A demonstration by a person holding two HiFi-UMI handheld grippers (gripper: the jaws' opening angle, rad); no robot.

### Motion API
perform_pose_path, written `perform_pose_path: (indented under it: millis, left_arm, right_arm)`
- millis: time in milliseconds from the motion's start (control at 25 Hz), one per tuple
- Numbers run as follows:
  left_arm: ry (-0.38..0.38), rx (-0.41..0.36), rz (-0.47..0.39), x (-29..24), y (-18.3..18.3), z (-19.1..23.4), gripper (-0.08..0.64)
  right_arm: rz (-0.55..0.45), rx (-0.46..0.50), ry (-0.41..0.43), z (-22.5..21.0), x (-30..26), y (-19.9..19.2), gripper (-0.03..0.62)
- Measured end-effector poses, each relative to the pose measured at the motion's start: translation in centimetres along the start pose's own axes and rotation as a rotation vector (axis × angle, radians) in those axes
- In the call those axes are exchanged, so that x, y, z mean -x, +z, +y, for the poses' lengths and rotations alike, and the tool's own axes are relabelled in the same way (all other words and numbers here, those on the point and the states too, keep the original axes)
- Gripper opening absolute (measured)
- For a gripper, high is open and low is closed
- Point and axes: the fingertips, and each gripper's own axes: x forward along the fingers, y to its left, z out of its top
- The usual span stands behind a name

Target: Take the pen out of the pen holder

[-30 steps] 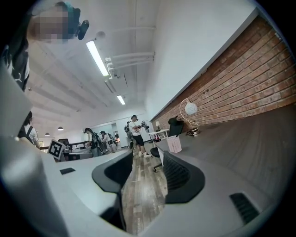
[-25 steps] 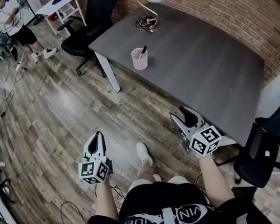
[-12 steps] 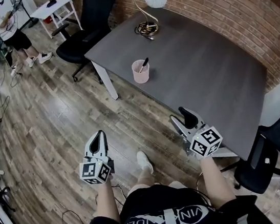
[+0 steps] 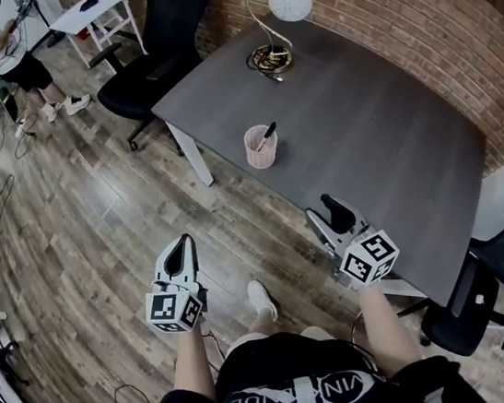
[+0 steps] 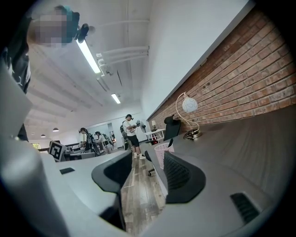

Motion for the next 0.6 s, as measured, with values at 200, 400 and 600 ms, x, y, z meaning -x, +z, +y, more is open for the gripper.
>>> perform_pose_path:
  millis: [200, 400, 600]
  left_arm:
    - [-0.004, 0.003, 0.001, -2.8, 0.7, 1.7, 0.012]
    - [-0.006, 0.01, 0.002, -5.7, 1.1, 3.3, 0.012]
    - [-0.009, 0.016, 0.01, -8.0, 0.7, 5.2, 0.012]
  right_arm:
    - [0.003, -0.001, -0.013, -1.4, -2.6, 0.8, 0.202]
    - [0.012, -0.013, -0.023, -3.1, -5.3, 1.3, 0.202]
    - [0.017, -0.034, -0.029, -4.2, -8.0, 1.3, 0.202]
